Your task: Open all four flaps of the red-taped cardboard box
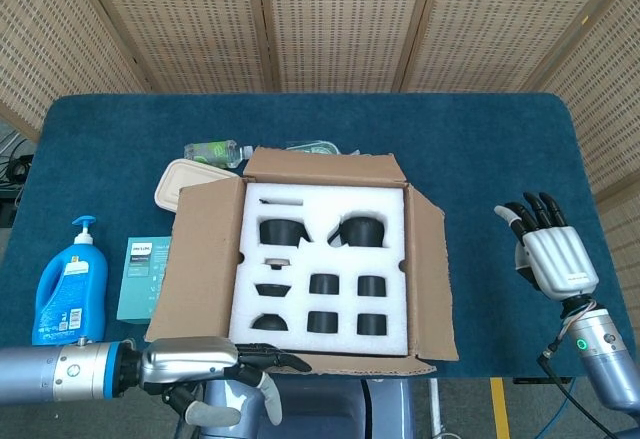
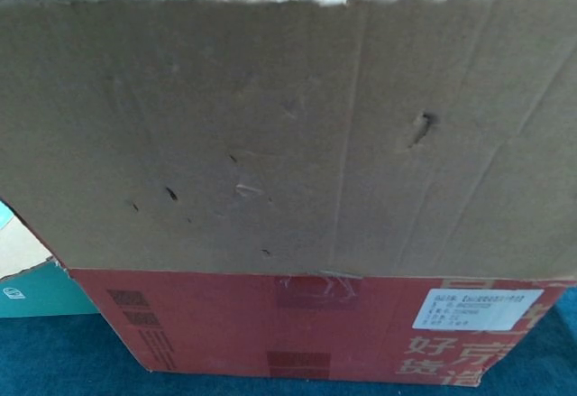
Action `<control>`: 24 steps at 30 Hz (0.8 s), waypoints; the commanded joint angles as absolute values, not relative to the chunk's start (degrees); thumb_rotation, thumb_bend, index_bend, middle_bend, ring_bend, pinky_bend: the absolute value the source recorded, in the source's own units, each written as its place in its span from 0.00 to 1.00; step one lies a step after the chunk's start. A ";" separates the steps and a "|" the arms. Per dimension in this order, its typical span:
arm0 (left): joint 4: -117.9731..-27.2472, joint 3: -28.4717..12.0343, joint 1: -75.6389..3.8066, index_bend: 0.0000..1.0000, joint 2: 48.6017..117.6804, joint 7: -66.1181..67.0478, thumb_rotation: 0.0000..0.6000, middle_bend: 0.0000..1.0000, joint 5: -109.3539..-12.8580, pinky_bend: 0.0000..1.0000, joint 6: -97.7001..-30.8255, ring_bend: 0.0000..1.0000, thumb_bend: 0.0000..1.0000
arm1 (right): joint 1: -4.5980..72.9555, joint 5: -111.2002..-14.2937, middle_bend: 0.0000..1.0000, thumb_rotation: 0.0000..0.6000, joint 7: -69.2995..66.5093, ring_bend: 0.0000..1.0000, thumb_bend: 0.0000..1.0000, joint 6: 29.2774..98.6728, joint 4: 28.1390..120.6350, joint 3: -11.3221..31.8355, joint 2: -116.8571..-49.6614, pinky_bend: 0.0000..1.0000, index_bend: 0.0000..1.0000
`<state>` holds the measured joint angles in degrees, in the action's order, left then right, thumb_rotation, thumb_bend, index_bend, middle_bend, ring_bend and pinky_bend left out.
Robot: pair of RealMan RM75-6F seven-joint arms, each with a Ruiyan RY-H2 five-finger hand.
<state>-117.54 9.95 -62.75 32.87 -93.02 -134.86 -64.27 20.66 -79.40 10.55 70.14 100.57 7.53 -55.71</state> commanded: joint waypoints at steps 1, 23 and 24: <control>-117.54 10.52 -63.11 0.32 32.50 -92.83 0.10 0.00 -135.36 0.00 -64.85 0.00 0.33 | 20.70 -79.35 0.17 1.00 10.54 0.00 0.90 70.06 100.58 7.55 -55.71 0.00 0.16; -117.94 13.07 -64.80 0.32 30.94 -88.36 0.10 0.00 -133.51 0.00 -62.99 0.00 0.33 | 20.66 -79.43 0.17 1.00 10.32 0.00 0.90 70.13 100.69 7.51 -55.54 0.00 0.16; -118.10 12.86 -64.37 0.32 30.79 -86.77 0.09 0.00 -132.50 0.00 -62.41 0.00 0.33 | 20.65 -79.44 0.17 1.00 10.30 0.00 0.90 70.15 100.70 7.50 -55.52 0.00 0.16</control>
<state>-117.75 13.33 -65.23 31.27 -89.52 -134.51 -63.56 20.65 -79.44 10.30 70.15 100.70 7.50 -55.51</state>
